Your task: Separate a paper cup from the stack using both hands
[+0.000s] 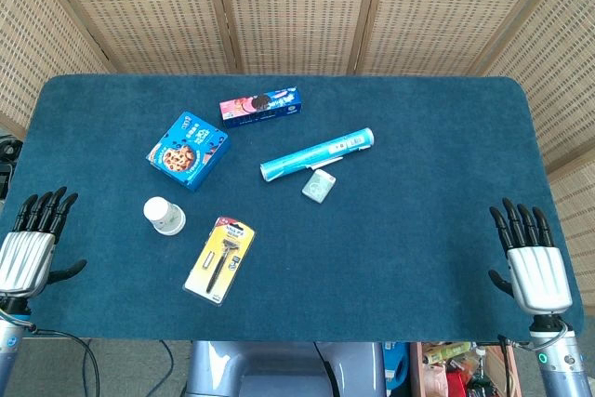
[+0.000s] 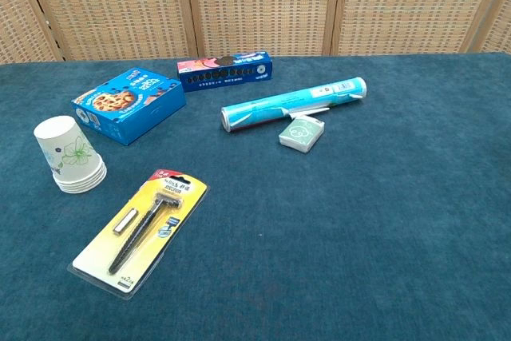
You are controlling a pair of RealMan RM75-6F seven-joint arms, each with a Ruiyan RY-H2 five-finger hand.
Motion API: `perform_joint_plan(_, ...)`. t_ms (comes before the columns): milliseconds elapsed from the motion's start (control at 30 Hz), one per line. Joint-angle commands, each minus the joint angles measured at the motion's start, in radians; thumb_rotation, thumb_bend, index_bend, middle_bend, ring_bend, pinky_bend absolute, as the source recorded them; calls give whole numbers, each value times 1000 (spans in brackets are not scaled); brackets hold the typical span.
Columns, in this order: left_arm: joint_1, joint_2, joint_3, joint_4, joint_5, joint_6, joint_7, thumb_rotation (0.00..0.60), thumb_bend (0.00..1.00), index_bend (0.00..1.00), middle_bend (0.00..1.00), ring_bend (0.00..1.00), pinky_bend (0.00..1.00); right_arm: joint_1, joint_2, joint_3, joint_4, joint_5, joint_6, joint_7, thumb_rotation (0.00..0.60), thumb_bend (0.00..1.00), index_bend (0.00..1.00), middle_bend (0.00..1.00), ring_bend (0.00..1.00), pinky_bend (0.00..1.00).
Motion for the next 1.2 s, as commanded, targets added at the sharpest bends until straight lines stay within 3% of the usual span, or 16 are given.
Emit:
perform_joint_plan(33, 1, 1, -2, 3, 4, -4, -5, 600, 76, 0, 0, 0, 0, 0, 1, 3, 1, 0, 1, 9, 600, 0, 0, 0, 0, 0)
perform_joint_plan(333, -34, -1, -15, 14, 4, -75, -20, 600, 77, 0, 0, 0, 0, 0, -4, 14, 22, -26, 26, 66, 600, 0, 0, 0, 0, 0)
perform_joint_plan(533, -187, -19, -58, 94, -10, -304, -45, 600, 78, 0, 0, 8, 159, 5, -12, 25, 56, -26, 26, 116, 600, 0, 0, 0, 0, 0)
perform_joint_plan(667, -282, -64, -78, 190, -17, -442, -89, 600, 78, 49, 63, 125, 253, 11, -14, 32, 64, -5, 5, 119, 600, 0, 0, 0, 0, 0)
perform_joint_plan(767, -319, -113, -87, 255, -15, -474, -91, 600, 78, 158, 164, 212, 310, 13, -15, 36, 68, 4, -2, 117, 600, 0, 0, 0, 0, 0)
perform_joint_plan(967, -364, -181, -87, 337, 6, -502, -123, 600, 78, 281, 261, 300, 369, 14, -21, 39, 78, 28, -21, 113, 600, 0, 0, 0, 0, 0)
perform_joint_plan(1200, -395, -205, -78, 365, 18, -523, -126, 600, 78, 311, 282, 315, 376, 15, -26, 42, 82, 41, -29, 110, 600, 0, 0, 0, 0, 0)
